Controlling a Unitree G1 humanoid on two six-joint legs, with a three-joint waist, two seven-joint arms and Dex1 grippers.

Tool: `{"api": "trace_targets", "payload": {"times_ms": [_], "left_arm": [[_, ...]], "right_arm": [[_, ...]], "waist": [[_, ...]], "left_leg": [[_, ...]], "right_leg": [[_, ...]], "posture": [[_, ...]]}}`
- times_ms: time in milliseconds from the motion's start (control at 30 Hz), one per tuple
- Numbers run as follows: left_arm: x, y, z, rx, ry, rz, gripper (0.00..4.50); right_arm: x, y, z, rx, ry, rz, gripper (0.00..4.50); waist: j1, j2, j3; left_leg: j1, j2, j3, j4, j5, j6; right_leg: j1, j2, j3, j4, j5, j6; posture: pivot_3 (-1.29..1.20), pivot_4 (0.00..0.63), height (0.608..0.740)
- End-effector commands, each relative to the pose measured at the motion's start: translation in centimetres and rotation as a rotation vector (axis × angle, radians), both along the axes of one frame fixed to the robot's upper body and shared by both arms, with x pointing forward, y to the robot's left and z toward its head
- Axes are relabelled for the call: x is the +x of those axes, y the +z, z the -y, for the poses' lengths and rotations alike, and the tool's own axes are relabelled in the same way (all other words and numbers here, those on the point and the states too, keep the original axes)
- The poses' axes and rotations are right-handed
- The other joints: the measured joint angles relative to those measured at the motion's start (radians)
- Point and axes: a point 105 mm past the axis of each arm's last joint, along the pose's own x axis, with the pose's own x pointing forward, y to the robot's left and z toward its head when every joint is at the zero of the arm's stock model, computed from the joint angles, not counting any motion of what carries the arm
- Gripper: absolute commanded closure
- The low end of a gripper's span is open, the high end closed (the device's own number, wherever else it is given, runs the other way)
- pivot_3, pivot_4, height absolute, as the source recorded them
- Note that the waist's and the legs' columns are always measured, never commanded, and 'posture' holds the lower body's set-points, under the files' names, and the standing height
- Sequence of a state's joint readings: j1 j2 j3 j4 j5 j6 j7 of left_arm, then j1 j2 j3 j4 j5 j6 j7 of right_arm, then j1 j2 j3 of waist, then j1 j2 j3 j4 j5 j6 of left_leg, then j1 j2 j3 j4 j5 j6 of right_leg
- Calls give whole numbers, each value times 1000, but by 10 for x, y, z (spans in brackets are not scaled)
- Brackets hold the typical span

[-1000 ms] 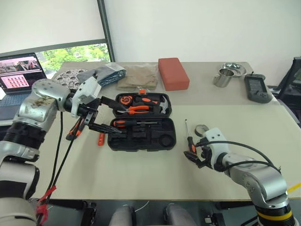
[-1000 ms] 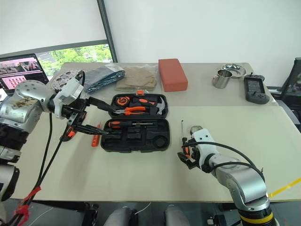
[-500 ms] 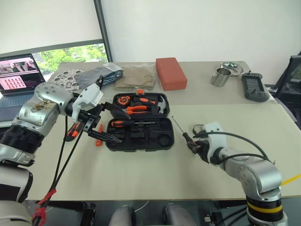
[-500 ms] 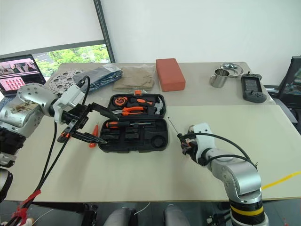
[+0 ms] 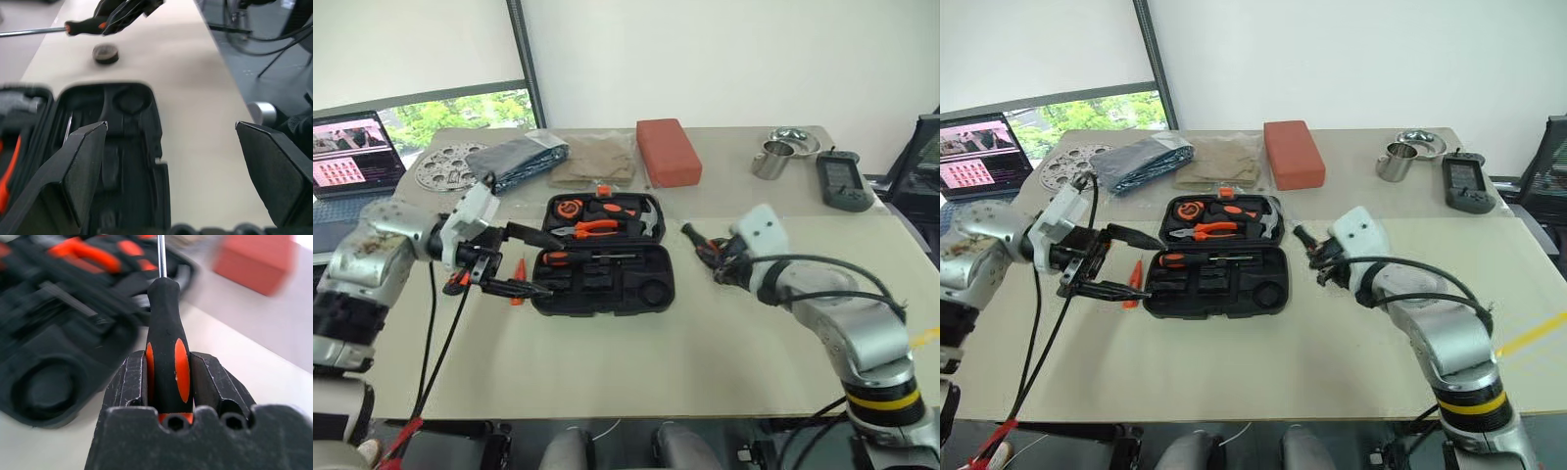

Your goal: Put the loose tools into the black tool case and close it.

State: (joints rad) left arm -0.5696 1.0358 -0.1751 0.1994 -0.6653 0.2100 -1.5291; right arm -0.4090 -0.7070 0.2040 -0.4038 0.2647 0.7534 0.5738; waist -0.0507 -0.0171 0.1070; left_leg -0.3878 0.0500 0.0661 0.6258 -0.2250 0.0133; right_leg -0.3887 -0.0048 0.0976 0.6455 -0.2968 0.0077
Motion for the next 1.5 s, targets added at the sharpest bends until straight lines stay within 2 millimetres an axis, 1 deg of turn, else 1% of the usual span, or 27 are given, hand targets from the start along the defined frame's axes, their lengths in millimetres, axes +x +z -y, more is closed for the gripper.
{"api": "trace_targets", "payload": {"times_ms": [33,133,200,267,400,500,600,800,933,1067,1133,1167,1200,1267,1367,1433,1500], "left_arm": [[-5,17,-15,-15,125,58,0],[-14,16,-23,-26,204,60,0],[-24,16,-27,-47,262,62,0],[-32,16,-29,-65,318,61,0],[-45,13,-32,-84,407,62,0],[-52,11,-32,-104,457,66,0],[-59,4,-32,-116,496,56,0],[-66,2,-36,-115,531,60,0],[-67,2,-41,-106,551,65,0],[-66,3,-42,-109,553,70,0],[-65,5,-41,-114,550,75,0],[-64,5,-41,-115,548,76,0],[-64,5,-40,-115,545,77,0],[-63,5,-40,-114,542,78,0],[-61,7,-41,-112,539,83,0],[-60,7,-42,-112,538,86,0],[-60,8,-42,-113,537,89,0]], "right_arm": [[12,7,-21,-103,262,118,3535],[28,4,-33,-161,376,156,3535],[38,2,-46,-184,458,165,3535],[43,-1,-57,-220,551,165,3535],[53,-8,-67,-253,640,138,3535],[59,-16,-69,-289,666,119,3535],[67,-23,-72,-315,666,107,3535],[78,-24,-72,-330,633,95,3535],[78,-27,-66,-360,644,78,3535],[76,-31,-60,-374,659,26,3535],[75,-30,-60,-373,671,27,3535],[75,-29,-60,-368,675,29,2535],[75,-27,-59,-366,673,31,2269],[77,-21,-57,-354,667,45,1565],[76,-6,-51,-331,674,33,583],[75,5,-50,-297,678,20,583],[74,16,-54,-226,671,18,583]], "waist": [[-6,-1,2],[-6,-1,3],[-8,-1,4],[-10,-1,4],[-6,0,4],[3,0,4],[4,0,4],[1,0,4],[-1,0,4],[-1,0,4],[-2,0,4],[-2,0,4],[-2,0,4],[-1,0,4],[0,0,4],[1,0,4],[0,0,4]], "left_leg": [[0,0,0,0,0,0],[0,1,0,1,1,1],[2,2,0,0,1,1],[3,2,1,0,1,1],[3,3,0,-1,1,1],[3,2,0,-2,1,1],[5,2,1,-2,0,1],[9,2,2,-3,1,0],[9,2,2,-5,1,0],[11,0,3,-10,2,-2],[11,0,3,-11,2,-2],[11,0,3,-11,2,-2],[11,0,3,-11,2,-2],[11,0,3,-12,2,-2],[11,0,3,-14,2,-2],[11,0,3,-15,2,-2],[11,0,3,-15,2,-2]], "right_leg": [[0,0,0,0,0,0],[0,-1,-1,1,0,0],[0,-2,0,1,1,-1],[1,-3,-1,2,4,-7],[0,-3,-2,2,5,-8],[1,-6,-2,2,5,-9],[1,-7,-2,2,5,-9],[3,-9,-3,3,6,-11],[2,-14,-3,3,6,-12],[2,-18,-4,3,6,-12],[2,-18,-4,2,6,-12],[2,-18,-4,2,6,-12],[2,-18,-5,2,6,-12],[2,-18,-5,2,6,-12],[2,-18,-5,2,6,-12],[2,-19,-5,2,6,-12],[1,-19,-5,1,6,-12]], "posture": [[0,150,740],[0,150,740],[0,150,740],[0,150,740],[0,150,740],[0,150,740],[0,150,740],[0,150,740],[0,150,740],[0,150,740],[0,150,740],[0,150,740],[0,150,740],[0,150,740],[0,150,740],[0,150,740],[0,150,740]]}}
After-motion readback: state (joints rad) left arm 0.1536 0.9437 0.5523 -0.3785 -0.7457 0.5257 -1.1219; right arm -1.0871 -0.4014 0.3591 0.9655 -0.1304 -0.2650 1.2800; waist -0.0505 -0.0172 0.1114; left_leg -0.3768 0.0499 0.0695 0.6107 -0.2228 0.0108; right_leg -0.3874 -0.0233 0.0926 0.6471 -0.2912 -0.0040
